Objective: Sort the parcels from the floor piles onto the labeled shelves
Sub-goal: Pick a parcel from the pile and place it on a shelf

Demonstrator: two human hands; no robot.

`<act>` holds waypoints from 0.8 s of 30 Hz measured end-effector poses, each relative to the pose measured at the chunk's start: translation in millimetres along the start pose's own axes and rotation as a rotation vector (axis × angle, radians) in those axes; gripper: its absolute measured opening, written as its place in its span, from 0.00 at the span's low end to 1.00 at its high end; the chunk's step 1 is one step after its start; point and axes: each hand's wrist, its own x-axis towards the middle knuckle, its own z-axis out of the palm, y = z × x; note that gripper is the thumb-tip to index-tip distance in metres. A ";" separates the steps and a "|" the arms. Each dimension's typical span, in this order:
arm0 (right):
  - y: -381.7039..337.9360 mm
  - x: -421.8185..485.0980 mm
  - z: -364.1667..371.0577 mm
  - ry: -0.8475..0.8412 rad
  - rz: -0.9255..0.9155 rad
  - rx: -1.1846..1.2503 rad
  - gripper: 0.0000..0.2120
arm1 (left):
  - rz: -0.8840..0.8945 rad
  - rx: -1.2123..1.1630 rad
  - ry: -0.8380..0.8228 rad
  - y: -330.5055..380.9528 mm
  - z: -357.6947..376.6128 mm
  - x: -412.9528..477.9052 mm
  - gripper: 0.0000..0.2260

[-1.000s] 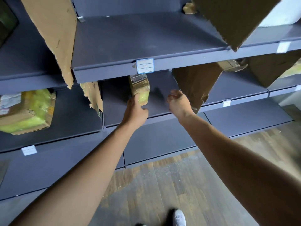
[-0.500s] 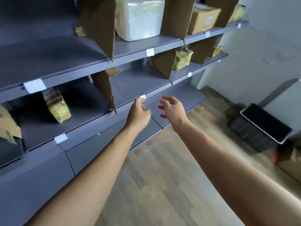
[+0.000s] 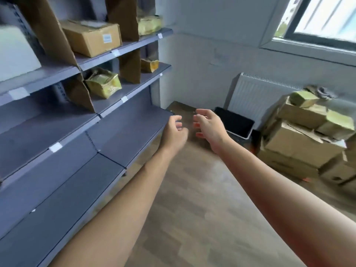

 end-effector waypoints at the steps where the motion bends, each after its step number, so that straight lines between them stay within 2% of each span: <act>1: 2.1 7.9 -23.6 0.025 0.004 -0.006 0.16 | 0.013 0.009 -0.027 10.8 23.6 6.0 0.19; 8: 24.2 75.3 -176.7 0.219 0.018 0.002 0.15 | 0.100 -0.019 -0.198 65.8 187.6 65.0 0.19; 15: 49.6 179.2 -320.6 0.395 0.023 -0.027 0.14 | 0.149 -0.049 -0.391 108.5 349.0 155.7 0.18; 24: 62.0 299.8 -473.2 0.567 0.064 -0.041 0.15 | 0.191 0.008 -0.599 183.7 526.8 257.3 0.17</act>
